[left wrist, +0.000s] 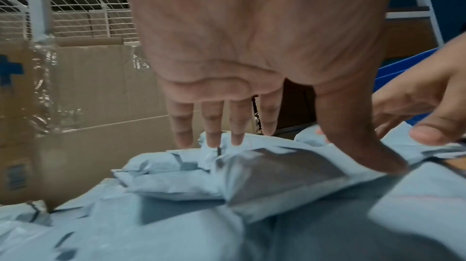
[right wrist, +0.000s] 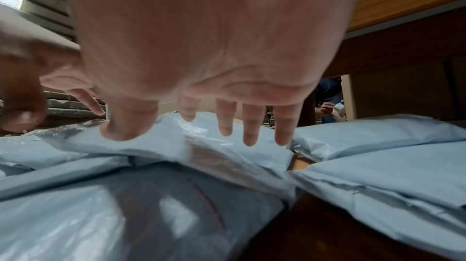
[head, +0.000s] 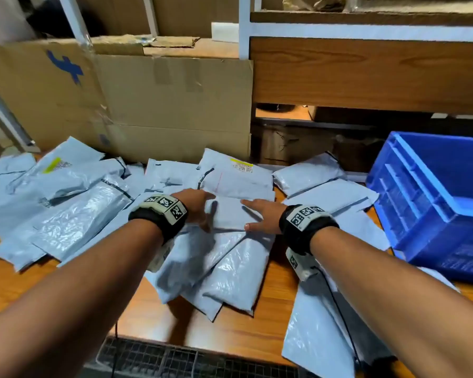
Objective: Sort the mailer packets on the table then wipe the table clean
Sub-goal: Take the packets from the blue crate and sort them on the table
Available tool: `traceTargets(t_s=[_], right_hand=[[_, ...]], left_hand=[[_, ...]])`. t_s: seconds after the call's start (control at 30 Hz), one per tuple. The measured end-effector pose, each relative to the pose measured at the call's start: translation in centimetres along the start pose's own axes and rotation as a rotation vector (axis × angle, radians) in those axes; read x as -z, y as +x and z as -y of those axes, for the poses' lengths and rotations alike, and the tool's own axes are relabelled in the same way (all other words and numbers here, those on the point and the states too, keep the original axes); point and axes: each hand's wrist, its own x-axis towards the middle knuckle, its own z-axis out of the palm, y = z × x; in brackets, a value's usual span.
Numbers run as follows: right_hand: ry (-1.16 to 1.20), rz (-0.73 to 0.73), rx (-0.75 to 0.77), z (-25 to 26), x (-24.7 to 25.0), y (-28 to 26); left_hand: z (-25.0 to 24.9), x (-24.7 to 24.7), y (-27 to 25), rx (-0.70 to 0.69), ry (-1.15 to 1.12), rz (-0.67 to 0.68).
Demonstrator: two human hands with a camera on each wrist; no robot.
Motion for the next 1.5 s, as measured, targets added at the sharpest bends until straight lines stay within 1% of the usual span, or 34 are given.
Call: traceTargets(t_s=[0.07,0.13,0.2,0.3,0.37,0.4,0.47,0.53,0.67,0.8,0.87,0.93,1.0,1.07,1.13,1.2,1.27,1.37,1.43,1.5], right_hand=[[0.009,0.008,-0.006,0.5,-0.3,0.8],[0.013,0.033,-0.020,0.9,-0.9,1.2],[0.006,0.037,-0.059,1.2,-1.6,1.6],[-0.012,-0.024,-0.127,1.7,-1.0,1.1],[-0.033,-0.086,-0.161,2.0,0.4,0.5],[-0.062,-0.112,-0.178,2.0,1.3,0.2],[-0.102,-0.167,-0.237,2.2,2.6,-0.7],[-0.113,-0.197,-0.305,2.4,2.8,-1.8],[-0.118,-0.219,-0.381,2.9,1.4,-3.0],[-0.103,-0.066,-0.318,2.8,-0.6,-3.8],[-0.105,-0.070,-0.317,2.5,-0.9,-3.8],[-0.066,-0.096,-0.281,1.7,-0.9,-3.2],[0.007,-0.085,-0.221,1.1,-0.9,-2.5],[0.047,-0.024,-0.173,0.9,-1.2,-1.8],[0.036,0.042,-0.150,1.1,-2.3,-1.3],[0.008,0.031,-0.163,1.4,-3.0,-0.9],[-0.004,0.007,-0.195,1.7,-3.0,-0.7],[-0.015,-0.003,-0.235,2.0,-2.3,-1.2],[-0.048,-0.014,-0.234,2.1,-2.2,-1.6],[-0.050,-0.004,-0.212,2.2,-2.7,-1.8]], left_hand=[[1.2,-0.5,-0.4,0.025,0.017,0.003],[2.1,-2.0,-0.9,0.057,0.066,0.011],[2.5,-3.4,-1.2,0.058,0.082,0.007],[3.4,-4.3,-1.4,0.072,0.037,-0.055],[4.1,-3.9,-1.6,0.073,0.022,-0.084],[4.5,-3.7,-1.8,0.056,0.030,-0.084],[5.2,-3.5,-2.2,0.029,0.050,-0.038],[5.4,-3.6,-2.5,0.025,0.082,-0.016],[4.3,-3.7,-2.6,0.017,0.126,-0.120],[3.5,-3.6,-2.5,0.085,0.098,-0.181],[2.9,-3.2,-2.9,0.073,0.026,-0.175],[1.9,-3.2,-3.5,0.004,-0.042,-0.093],[0.9,-3.9,-4.2,-0.061,-0.087,0.001],[0.4,-5.1,-4.7,-0.079,-0.082,0.082],[0.4,-6.2,-5.0,-0.053,-0.024,0.137],[0.4,-7.1,-5.2,-0.017,0.020,0.127],[0.3,-7.4,-5.5,-0.013,0.024,0.113],[0.9,-7.1,-5.3,-0.028,-0.094,0.044],[1.5,-6.9,-5.3,-0.023,-0.157,0.000],[1.6,-7.1,-5.6,-0.034,-0.139,0.029]])
